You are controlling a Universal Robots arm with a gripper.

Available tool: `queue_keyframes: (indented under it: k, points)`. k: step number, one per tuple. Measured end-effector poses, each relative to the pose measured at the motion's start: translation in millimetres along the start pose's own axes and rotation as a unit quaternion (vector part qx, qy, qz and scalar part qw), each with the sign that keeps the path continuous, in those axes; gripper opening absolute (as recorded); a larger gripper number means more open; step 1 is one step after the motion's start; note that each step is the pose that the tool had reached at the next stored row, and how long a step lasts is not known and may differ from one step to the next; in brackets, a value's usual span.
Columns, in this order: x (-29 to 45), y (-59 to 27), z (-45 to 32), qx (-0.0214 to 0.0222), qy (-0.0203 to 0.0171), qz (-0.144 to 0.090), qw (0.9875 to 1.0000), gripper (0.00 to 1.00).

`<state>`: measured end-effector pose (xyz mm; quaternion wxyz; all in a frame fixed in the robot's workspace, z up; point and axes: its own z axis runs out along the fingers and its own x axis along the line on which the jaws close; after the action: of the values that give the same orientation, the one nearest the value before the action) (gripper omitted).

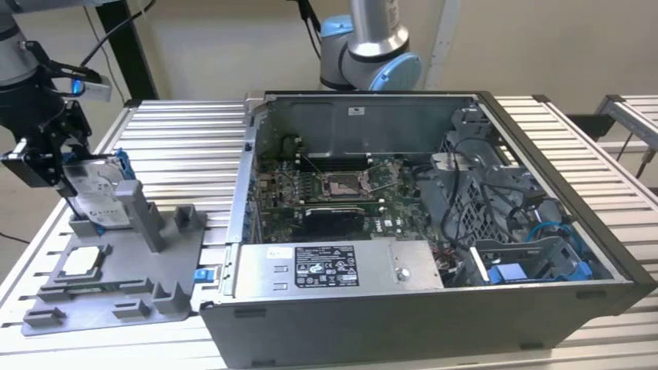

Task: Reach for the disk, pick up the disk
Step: 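Pick up the disk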

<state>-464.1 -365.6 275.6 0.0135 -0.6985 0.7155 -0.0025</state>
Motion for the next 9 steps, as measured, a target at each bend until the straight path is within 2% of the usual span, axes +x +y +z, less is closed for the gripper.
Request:
queue_keyframes:
  k: [9]
  points:
    - [0.1, 0.2, 7.8, 0.0, -0.0031, -0.001, 1.0, 1.0]
